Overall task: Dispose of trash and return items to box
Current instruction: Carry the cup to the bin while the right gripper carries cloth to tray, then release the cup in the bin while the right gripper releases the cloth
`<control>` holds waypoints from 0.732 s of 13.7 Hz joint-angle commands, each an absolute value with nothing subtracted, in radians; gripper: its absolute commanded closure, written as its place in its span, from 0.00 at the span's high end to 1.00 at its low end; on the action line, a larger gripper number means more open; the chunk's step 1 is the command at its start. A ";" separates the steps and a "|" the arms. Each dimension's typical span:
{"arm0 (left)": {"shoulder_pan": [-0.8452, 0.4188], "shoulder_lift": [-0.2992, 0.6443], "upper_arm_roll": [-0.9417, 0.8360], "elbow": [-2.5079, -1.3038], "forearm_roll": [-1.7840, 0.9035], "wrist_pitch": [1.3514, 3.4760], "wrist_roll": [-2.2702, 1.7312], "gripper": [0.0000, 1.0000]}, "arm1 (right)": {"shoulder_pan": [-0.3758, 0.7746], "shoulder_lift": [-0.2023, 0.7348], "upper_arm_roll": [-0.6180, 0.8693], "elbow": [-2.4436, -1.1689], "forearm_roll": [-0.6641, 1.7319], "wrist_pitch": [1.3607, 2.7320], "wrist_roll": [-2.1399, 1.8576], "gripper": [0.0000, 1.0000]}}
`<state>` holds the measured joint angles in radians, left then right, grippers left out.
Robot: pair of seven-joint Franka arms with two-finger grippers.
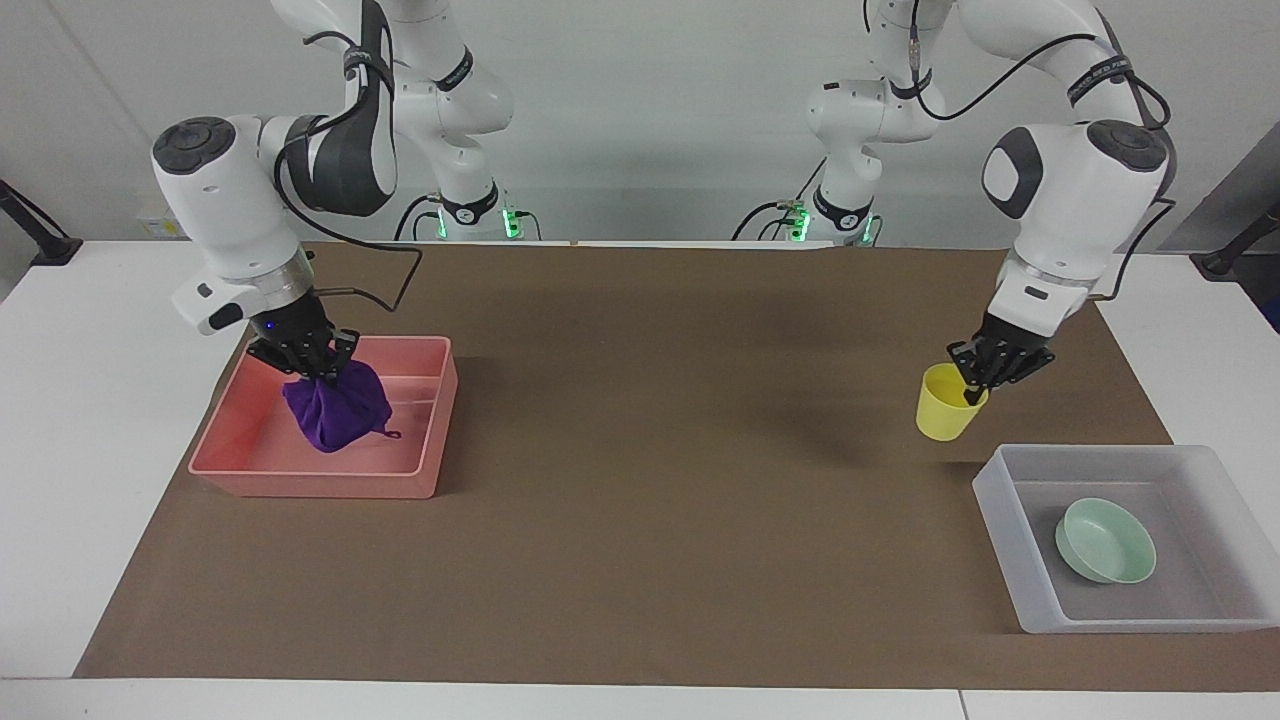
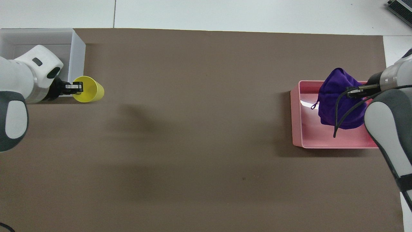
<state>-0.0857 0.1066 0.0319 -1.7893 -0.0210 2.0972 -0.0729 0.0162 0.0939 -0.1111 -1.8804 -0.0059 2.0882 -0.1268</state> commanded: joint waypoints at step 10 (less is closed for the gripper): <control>0.227 0.523 -0.021 -1.263 -0.058 1.956 0.078 0.00 | -0.034 0.159 -0.098 -2.125 0.061 2.410 -0.152 0.18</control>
<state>0.1738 0.3971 0.0158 -1.4181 -0.0399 2.0022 0.0477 -0.0151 0.1596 -0.1109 -2.1039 0.0374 2.3781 -0.1268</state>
